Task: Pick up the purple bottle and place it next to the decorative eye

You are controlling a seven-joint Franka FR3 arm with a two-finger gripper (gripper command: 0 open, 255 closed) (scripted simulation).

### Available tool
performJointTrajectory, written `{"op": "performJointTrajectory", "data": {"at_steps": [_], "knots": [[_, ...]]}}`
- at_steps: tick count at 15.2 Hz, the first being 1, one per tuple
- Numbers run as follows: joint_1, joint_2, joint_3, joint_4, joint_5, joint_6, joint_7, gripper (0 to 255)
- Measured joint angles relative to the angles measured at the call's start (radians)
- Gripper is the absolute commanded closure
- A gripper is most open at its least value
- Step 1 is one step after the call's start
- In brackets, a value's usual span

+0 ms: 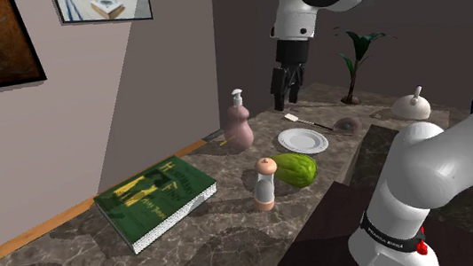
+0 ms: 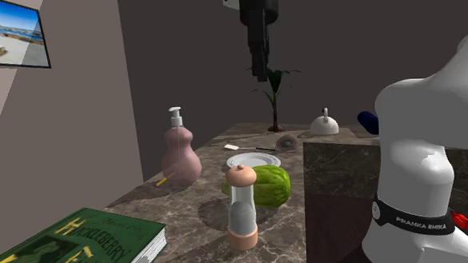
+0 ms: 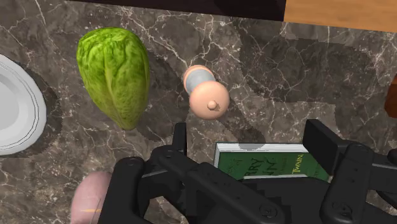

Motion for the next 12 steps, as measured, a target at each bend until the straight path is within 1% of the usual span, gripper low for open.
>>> {"op": "performJointTrajectory", "data": {"at_steps": [1, 2, 4, 9, 12], "knots": [[0.000, 0.000, 0.000, 0.000, 0.000, 0.000, 0.000, 0], [-0.004, 0.004, -0.004, -0.010, -0.005, 0.019, -0.006, 0], [-0.014, 0.022, -0.015, -0.036, -0.016, 0.083, -0.022, 0], [-0.046, 0.095, -0.056, -0.094, -0.049, 0.280, -0.075, 0], [-0.062, 0.173, -0.081, -0.105, -0.062, 0.411, -0.106, 0]]}}
